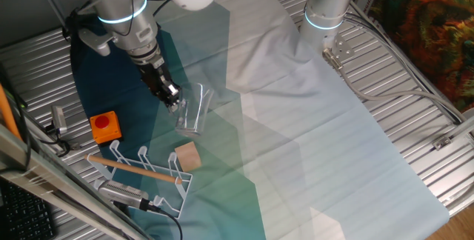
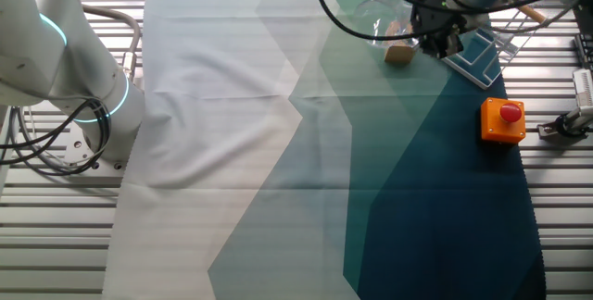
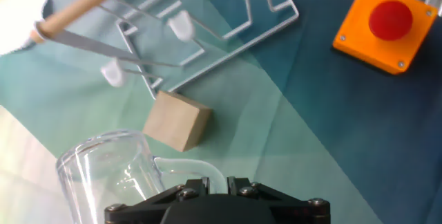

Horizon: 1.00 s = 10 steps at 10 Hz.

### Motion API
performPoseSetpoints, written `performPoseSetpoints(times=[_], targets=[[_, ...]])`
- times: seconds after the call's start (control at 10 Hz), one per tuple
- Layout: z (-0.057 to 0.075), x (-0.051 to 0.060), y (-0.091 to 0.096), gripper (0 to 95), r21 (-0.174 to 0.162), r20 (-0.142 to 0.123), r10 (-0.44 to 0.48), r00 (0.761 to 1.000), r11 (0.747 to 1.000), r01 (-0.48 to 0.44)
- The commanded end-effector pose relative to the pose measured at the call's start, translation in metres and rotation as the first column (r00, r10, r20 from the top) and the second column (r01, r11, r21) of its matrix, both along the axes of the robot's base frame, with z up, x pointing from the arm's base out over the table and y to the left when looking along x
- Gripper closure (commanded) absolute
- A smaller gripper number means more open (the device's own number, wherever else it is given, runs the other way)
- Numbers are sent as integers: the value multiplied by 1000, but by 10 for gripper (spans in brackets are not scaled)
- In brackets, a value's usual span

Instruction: Put the cup on the cup rack

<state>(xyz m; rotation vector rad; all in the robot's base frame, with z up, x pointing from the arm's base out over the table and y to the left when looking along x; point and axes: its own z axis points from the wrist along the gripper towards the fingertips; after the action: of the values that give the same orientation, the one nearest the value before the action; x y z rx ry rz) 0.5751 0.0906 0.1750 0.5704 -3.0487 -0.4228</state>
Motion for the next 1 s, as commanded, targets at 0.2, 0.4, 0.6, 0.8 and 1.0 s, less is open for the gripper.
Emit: performPoseSetpoints(times=[0.2, 0.4, 0.6, 0.8, 1.0], targets=[[2, 1, 2, 950, 37, 31, -13, 999, 999, 12], [4, 7, 8, 950, 53, 46, -31, 998, 998, 29], [3, 13, 14, 950, 59, 51, -42, 998, 998, 39], [0, 20, 19, 950, 72, 57, -57, 997, 996, 52], [-2, 24, 23, 950, 71, 56, -65, 996, 996, 61]])
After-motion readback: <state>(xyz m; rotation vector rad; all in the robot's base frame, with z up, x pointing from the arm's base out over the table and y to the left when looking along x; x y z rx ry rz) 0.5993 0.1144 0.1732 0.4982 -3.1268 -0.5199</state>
